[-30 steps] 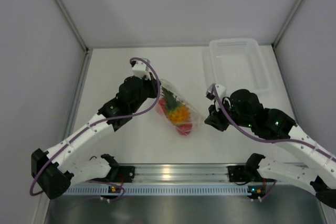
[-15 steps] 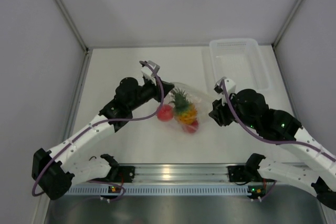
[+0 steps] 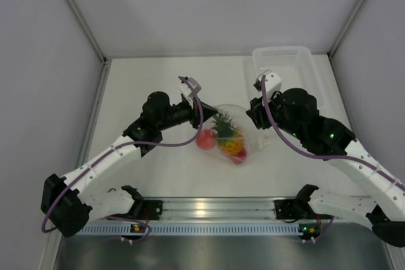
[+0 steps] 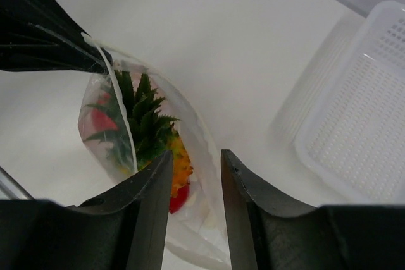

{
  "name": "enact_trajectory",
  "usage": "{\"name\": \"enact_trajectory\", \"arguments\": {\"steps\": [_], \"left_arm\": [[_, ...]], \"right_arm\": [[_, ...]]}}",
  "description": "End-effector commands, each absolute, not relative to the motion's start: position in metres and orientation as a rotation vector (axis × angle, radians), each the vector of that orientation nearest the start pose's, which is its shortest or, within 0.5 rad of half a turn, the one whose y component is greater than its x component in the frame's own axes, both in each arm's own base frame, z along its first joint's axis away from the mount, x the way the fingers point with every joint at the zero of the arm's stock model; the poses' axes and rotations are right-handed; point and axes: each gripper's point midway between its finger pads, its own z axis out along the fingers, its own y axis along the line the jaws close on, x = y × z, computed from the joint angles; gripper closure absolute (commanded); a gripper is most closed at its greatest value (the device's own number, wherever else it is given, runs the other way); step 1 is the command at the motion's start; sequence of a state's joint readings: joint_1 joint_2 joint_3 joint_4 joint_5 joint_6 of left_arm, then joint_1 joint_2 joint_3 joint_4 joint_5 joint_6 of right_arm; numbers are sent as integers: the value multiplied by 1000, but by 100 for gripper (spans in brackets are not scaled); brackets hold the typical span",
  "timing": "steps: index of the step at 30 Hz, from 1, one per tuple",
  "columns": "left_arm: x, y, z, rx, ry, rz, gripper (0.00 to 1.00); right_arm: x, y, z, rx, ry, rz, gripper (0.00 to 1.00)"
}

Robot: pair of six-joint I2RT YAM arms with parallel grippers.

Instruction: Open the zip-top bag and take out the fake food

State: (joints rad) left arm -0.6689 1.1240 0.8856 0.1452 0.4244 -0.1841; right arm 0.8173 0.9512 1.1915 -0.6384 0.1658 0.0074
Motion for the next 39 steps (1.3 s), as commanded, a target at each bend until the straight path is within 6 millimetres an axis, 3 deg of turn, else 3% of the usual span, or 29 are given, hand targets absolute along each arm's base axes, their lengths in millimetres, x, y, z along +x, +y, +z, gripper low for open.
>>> {"name": "enact_trajectory", "arguments": {"steps": [1,6,11,16,19,21,22,25,27,28,29,31,33,35,37,38,39], "left_arm": [[250,-309,314,817,1477,-1013,100],[248,-311,319,847,1459,-1039,100],[247,-313,328,849,1448,-1066,100],[245,-311,335,857,1434,-1080,100],[250,-308,334,844,1448,-1078,100],[252,-306,337,838,1453,-1103,100],[255,-303,340,830,1449,-1093,100],[272,-297,343,799,1473,-1034,100],[288,-293,344,771,1512,-1006,100],[308,-289,329,738,1583,-986,100],[318,-286,336,718,1629,-971,100],[351,-282,317,649,1745,-883,100],[365,-282,318,619,1808,-844,100],[377,-284,299,592,1895,-828,100],[383,-287,298,564,1915,-838,100],[382,-288,297,557,1921,-850,97],[381,-289,297,542,1928,-862,73]], "right_arm": [[243,205,344,-678,1764,395,62],[245,203,320,-748,1814,367,51],[250,204,301,-770,1875,386,50],[264,198,267,-763,1952,309,50],[264,205,257,-774,1981,350,54],[259,213,249,-790,1998,409,64],[259,217,249,-789,1988,437,75],[261,224,244,-664,2018,503,100],[261,226,240,-480,2061,576,100],[262,227,240,-406,2066,604,100],[265,234,250,-275,2040,695,100],[266,231,245,-136,2026,735,100],[268,236,245,8,2000,804,100],[269,240,242,114,2006,834,100],[272,242,238,178,1990,809,100],[273,244,236,209,1983,812,100],[273,248,231,218,1987,806,100]]}}
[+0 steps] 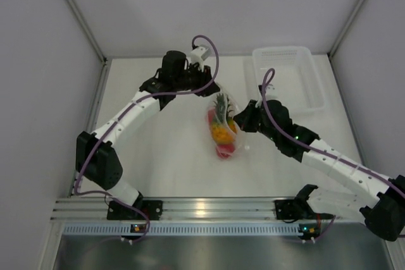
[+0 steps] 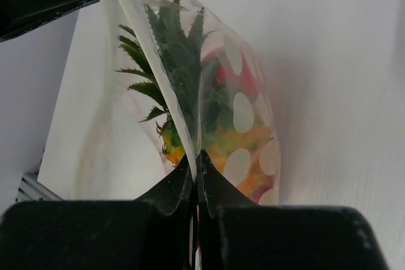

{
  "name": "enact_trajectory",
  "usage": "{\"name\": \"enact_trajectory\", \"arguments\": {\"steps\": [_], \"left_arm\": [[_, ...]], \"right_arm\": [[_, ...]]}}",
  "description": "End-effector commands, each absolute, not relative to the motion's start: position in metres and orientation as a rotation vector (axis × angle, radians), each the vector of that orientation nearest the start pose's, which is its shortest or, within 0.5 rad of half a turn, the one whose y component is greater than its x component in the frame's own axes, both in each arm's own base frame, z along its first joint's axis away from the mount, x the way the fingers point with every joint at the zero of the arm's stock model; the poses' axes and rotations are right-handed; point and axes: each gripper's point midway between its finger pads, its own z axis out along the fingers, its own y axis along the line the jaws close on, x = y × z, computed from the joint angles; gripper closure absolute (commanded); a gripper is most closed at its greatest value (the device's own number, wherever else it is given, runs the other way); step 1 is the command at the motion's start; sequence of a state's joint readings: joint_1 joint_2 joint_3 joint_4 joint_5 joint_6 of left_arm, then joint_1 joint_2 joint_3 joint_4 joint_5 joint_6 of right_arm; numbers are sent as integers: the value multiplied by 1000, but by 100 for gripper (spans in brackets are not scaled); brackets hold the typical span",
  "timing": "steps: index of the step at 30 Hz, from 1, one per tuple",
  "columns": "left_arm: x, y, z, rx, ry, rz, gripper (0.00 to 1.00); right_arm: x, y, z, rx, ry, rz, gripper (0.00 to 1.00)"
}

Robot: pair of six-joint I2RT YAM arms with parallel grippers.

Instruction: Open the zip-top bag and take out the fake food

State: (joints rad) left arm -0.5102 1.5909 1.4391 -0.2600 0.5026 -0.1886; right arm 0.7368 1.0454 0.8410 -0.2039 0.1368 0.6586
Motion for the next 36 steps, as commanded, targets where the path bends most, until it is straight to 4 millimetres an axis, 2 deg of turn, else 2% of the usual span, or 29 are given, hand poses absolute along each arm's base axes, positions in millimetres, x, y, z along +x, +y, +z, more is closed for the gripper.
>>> {"name": "enact_trajectory", "arguments": {"steps": [1,2,3,5,6,7,8,9,11,12,15,16,17,18,19,20,21,25,27,30,31,32,34,36], "left_arm": [[378,-291,299,536,1928,-870,58],[376,-290,302,524,1924,-869,49],[368,-290,310,508,1912,-869,35],[370,-279,315,421,1911,-772,27],[365,-277,318,371,1912,-760,21],[349,-274,325,348,1908,-746,20],[357,-256,327,224,1911,-614,20],[337,-265,334,233,1903,-618,20],[324,-257,328,169,1932,-484,20],[306,-276,324,208,1949,-498,20],[290,-290,318,230,1995,-460,22],[282,-305,307,270,2021,-440,22],[280,-307,301,282,2038,-404,22],[278,-311,304,281,2043,-392,23],[279,-319,288,303,2083,-359,25],[280,-320,285,307,2100,-343,27],[282,-318,276,309,2123,-269,28],[284,-311,257,301,2142,-158,30],[285,-309,246,311,2160,-113,36],[288,-307,241,312,2163,-77,58],[290,-305,245,302,2155,-73,85],[291,-303,247,300,2149,-70,93],[294,-300,261,286,2130,-91,100],[300,-294,271,305,2113,-87,100]], "right_arm": [[274,249,230,226,1988,806,100],[276,249,228,239,1993,799,100],[280,249,226,246,1995,783,100],[283,248,225,268,1994,768,100],[285,247,226,284,1986,758,100],[287,247,227,296,1977,758,100],[287,245,227,306,1974,752,100],[289,244,229,318,1963,739,100],[290,242,230,329,1952,719,100],[291,239,230,341,1942,697,100],[290,241,232,336,1941,694,100],[290,242,233,335,1938,697,100],[290,243,235,333,1937,702,100],[290,245,237,331,1935,703,100],[290,245,239,329,1931,708,100],[290,246,242,330,1926,710,100],[289,246,243,328,1920,708,100],[288,249,245,306,1920,707,100],[288,249,244,305,1920,701,100],[288,248,239,299,1924,690,100],[288,246,236,294,1926,678,100],[287,245,231,286,1938,664,100],[287,239,226,275,1947,619,100],[285,231,219,267,1963,581,100]]}}
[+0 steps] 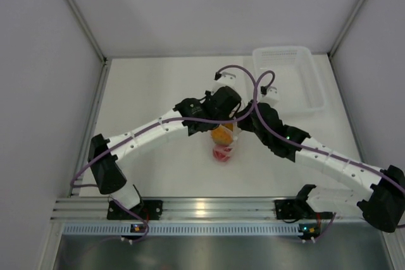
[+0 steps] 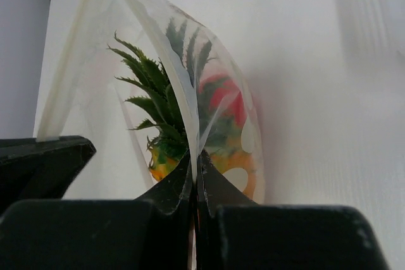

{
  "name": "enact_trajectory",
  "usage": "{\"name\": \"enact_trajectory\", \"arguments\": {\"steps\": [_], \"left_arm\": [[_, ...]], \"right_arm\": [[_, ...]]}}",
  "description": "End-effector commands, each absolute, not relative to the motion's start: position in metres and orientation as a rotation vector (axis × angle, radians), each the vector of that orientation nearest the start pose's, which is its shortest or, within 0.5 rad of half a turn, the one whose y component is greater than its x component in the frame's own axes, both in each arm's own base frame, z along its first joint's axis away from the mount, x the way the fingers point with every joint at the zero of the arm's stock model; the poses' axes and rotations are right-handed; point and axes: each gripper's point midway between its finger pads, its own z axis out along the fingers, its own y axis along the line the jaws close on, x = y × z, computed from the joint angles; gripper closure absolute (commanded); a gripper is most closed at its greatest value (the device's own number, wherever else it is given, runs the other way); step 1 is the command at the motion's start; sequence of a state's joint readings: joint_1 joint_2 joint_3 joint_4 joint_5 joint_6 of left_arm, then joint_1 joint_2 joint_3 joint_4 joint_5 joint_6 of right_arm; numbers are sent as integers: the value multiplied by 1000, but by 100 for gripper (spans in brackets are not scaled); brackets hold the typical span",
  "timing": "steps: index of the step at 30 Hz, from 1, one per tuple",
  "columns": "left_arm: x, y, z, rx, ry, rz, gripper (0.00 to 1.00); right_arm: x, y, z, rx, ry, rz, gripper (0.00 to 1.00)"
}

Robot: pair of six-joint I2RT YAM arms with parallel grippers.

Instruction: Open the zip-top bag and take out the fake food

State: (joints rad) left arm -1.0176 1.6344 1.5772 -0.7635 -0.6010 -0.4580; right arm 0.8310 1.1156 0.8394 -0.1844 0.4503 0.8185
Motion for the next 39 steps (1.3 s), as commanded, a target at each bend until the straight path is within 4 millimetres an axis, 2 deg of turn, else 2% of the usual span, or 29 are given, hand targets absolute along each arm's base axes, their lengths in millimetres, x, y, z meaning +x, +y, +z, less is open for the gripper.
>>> {"name": "enact_trajectory", "arguments": {"steps": [1,4,5,9,13,18,23,24,28,30,33,34,35,39], "left_arm": [[302,-293,276,314,2103,-88,100],[308,-293,285,368,2082,-73,100],[311,-292,288,371,2075,-60,100],[312,-290,288,338,2077,-61,100],[308,-293,284,275,2096,-115,100],[302,-314,274,244,2148,-229,100],[300,-302,279,88,2122,-230,100],[300,-300,281,67,2116,-236,100],[297,-302,285,54,2105,-276,100],[297,-302,285,29,2103,-284,100],[296,-304,287,-19,2098,-322,100],[295,-306,288,-39,2096,-344,100],[295,-307,288,-49,2095,-350,100],[294,-313,289,-107,2077,-366,100]], "right_arm": [[284,227,217,260,1963,567,100],[280,210,208,250,1968,520,100],[279,201,211,257,1956,506,100],[274,184,206,211,1967,429,100],[271,173,209,161,1980,373,100],[264,163,210,116,1982,355,94],[263,154,210,75,2007,347,90],[263,153,210,63,2009,344,86],[268,153,220,38,2018,329,84],[267,152,220,-4,2049,304,78],[271,163,234,-63,2056,331,75],[272,170,248,-83,2034,371,75],[271,181,250,-131,2043,421,75],[274,195,276,-165,2053,466,69]]}}
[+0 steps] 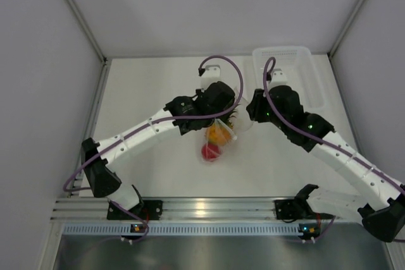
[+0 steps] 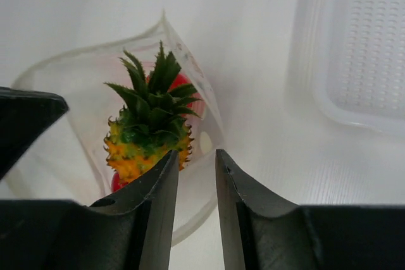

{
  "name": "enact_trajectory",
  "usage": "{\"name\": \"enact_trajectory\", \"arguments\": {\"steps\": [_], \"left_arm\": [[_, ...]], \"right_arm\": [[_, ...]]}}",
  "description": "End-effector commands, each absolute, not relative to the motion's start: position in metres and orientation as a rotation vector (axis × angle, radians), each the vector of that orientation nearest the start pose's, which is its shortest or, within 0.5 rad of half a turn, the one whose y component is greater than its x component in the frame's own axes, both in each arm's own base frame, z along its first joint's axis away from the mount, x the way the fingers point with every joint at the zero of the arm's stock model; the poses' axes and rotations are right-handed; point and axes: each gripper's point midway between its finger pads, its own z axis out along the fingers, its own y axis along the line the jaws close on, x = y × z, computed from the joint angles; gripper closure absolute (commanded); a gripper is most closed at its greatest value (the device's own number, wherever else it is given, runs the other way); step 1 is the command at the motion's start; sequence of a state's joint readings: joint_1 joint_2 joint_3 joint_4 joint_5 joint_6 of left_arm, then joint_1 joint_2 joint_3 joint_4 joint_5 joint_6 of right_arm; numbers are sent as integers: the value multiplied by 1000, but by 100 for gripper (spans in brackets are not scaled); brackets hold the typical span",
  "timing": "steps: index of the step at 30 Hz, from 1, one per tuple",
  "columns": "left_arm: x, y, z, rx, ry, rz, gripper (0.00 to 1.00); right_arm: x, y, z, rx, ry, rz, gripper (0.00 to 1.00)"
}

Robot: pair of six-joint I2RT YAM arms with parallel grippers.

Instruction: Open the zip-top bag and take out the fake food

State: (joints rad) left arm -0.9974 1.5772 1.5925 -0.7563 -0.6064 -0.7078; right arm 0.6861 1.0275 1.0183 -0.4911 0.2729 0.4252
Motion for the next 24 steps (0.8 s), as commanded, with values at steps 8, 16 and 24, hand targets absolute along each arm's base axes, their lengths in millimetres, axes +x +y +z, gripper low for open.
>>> {"name": "enact_trajectory", "arguments": {"steps": [8,16,24], "left_arm": [[296,-314,276,-179,2088,-360,100],[296,-314,277,-207,2081,-369,100],[294,-313,276,-244,2073,-379,100]], "right_arm": [[268,225,310,-126,2003,705,68],[280,250,274,73,2006,872,49],[302,259,240,260,2050,839,41]]}}
